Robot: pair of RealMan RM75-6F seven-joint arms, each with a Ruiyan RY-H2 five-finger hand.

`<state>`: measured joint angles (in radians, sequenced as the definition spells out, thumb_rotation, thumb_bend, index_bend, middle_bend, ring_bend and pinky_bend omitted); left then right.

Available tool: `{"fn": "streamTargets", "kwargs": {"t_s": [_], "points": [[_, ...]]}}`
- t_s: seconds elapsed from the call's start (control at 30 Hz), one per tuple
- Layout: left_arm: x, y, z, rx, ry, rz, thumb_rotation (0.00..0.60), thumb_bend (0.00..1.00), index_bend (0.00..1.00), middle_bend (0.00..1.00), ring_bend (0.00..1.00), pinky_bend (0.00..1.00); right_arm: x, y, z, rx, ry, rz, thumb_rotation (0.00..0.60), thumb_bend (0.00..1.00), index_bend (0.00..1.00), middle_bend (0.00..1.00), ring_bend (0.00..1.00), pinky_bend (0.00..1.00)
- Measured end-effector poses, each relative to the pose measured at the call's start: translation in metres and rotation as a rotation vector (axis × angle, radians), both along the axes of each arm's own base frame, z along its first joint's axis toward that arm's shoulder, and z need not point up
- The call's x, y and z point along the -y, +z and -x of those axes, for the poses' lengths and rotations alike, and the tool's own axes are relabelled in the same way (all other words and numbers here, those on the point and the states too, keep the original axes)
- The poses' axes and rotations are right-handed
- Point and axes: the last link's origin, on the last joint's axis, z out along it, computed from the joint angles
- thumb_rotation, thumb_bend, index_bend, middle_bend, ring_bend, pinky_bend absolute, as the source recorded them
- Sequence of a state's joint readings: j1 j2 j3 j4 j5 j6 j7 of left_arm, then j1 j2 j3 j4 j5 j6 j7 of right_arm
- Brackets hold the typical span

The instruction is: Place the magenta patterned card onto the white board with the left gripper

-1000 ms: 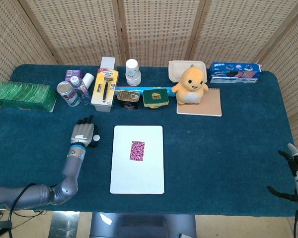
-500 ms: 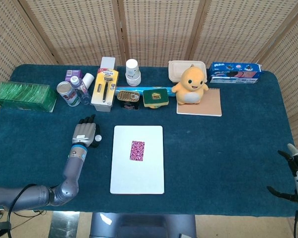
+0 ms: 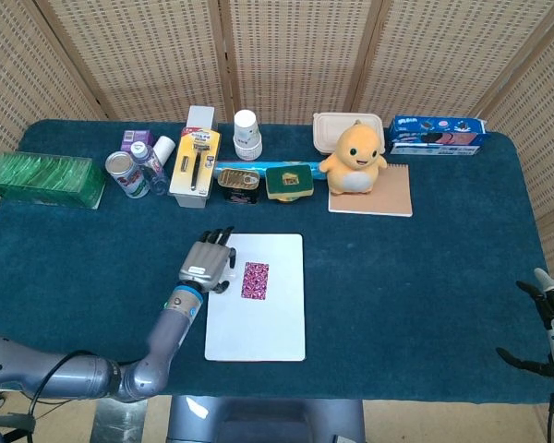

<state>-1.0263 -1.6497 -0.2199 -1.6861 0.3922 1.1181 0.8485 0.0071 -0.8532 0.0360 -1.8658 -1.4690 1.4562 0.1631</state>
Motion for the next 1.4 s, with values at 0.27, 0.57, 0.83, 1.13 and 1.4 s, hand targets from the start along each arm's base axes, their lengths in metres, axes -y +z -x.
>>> {"fn": "streamTargets", "kwargs": {"t_s": [0.27,0.57,0.83,1.13,1.4], "points": [[-0.003,-0.019,-0.017,-0.033,0.021,0.007,0.6,0.28,0.5,0.0,0.0,0.06,0.001,0.0,0.001,-0.001,-0.002,-0.003,0.6,0.05,0.12,0.0,0.0,0.0],[-0.006,-0.022,-0.026,-0.017,0.016,0.005,0.6,0.28,0.5,0.0,0.0,0.06,0.001,0.0,0.001,-0.001,-0.003,-0.004,0.6,0.05,0.12,0.0,0.0,0.0],[-0.004,-0.03,-0.03,-0.027,0.016,0.019,0.6,0.28,0.5,0.0,0.0,0.06,0.0,0.001,0.001,0.003,-0.003,-0.001,0.6,0.05,0.12,0.0,0.0,0.0],[-0.001,-0.035,-0.035,-0.036,0.031,0.03,0.6,0.22,0.08,0.0,0.0,0.06,0.0,0.004,0.002,0.011,-0.004,0.004,0.6,0.05,0.12,0.0,0.0,0.0],[-0.001,-0.026,-0.037,-0.03,0.036,0.022,0.6,0.2,0.0,0.0,0.0,0.06,0.0,0.005,0.002,0.009,-0.004,0.003,0.6,0.05,0.12,0.0,0.0,0.0]]}}
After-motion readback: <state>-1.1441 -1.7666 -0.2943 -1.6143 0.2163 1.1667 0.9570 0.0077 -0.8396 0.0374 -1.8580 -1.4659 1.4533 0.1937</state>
